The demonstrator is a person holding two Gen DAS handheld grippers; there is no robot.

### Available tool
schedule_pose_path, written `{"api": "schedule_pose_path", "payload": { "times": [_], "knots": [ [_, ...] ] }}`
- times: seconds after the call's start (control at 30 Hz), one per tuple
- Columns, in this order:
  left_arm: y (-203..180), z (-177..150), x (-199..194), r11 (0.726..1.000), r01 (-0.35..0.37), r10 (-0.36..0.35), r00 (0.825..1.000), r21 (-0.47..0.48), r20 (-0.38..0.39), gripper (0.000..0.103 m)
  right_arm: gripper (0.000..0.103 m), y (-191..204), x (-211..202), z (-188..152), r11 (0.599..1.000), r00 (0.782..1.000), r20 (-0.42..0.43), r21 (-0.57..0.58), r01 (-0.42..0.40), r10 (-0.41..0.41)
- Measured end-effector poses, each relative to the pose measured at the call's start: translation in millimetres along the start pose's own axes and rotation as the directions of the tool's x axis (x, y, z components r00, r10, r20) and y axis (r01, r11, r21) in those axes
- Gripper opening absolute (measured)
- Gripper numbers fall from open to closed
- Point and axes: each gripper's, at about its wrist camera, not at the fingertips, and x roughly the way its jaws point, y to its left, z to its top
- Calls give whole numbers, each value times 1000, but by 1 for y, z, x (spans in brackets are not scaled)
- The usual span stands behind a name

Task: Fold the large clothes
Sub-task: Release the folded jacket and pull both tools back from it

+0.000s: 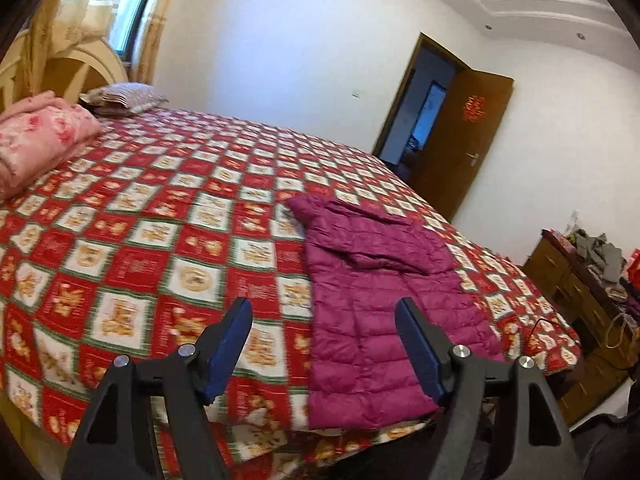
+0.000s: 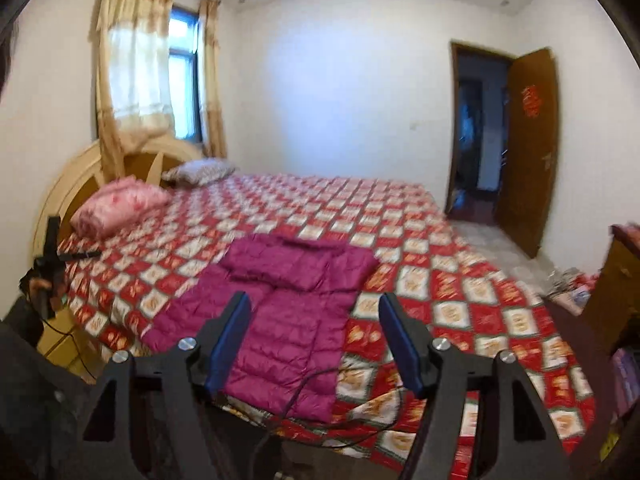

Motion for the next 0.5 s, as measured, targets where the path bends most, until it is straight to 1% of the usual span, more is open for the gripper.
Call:
{"api": "schedule_pose_path", "payload": {
  "times": [0.03, 0.1, 0.17, 0.23, 0.3, 0.33, 0.4, 0.43, 0.5],
  "knots": [
    [-6, 2, 3, 1000, 16, -16, 1000, 7, -13, 74, 68, -1, -22, 6, 999, 999, 39, -6, 35, -35],
    [-19, 4, 1, 998, 37, -36, 999, 42, -12, 74, 68, -3, -49, 11, 998, 993, 94, -3, 70, -69],
    [-32, 4, -8, 994, 39, -40, 999, 99, 3, 74, 68, -7, -79, 17, 997, 983, 164, 21, 79, -82],
    [-39, 2, -15, 990, 27, -27, 1000, 138, -1, 74, 70, -9, -88, 18, 995, 980, 173, 36, 90, -95],
    [-44, -5, -18, 986, 16, -13, 1000, 164, -16, 75, 71, -9, -76, 15, 995, 985, 137, 29, 100, -103],
    [-45, -9, -19, 985, 14, -10, 1000, 169, -30, 75, 72, -10, -64, 10, 996, 990, 109, 31, 82, -85],
    [-45, -19, -15, 984, 30, -20, 998, 176, -60, 75, 76, -10, -28, -2, 999, 1000, 10, 49, 13, -13],
    [-45, -25, -9, 982, 36, -21, 996, 184, -83, 75, 76, -9, -4, -10, 998, 998, -55, 59, -15, 18],
    [-43, -38, 9, 981, 37, -14, 992, 188, -124, 75, 76, -4, 39, -29, 997, 985, -162, 73, -40, 51]
  ]
}}
